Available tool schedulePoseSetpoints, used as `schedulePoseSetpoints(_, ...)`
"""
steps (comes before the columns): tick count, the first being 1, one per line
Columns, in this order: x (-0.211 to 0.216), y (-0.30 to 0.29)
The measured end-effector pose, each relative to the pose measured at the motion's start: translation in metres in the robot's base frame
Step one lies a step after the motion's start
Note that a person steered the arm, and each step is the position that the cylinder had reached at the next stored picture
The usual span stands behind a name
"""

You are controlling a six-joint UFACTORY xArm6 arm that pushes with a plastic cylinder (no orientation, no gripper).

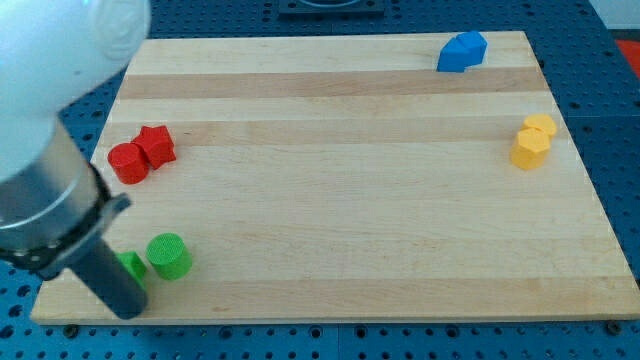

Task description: Slide the green circle along with the green star towards the bottom left

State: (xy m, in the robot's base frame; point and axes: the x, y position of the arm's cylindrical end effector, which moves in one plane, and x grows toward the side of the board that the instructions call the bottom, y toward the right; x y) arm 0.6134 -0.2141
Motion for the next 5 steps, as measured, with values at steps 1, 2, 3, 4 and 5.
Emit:
schedulePoseSetpoints(1, -0.006, -0.029)
schedulePoseSetpoints(2, -0.001, -0.008)
schedulePoseSetpoints(3, 0.001, 0.071)
schedulePoseSetpoints(4, -0.007, 0.150)
schedulePoseSetpoints(5, -0.045, 0.164)
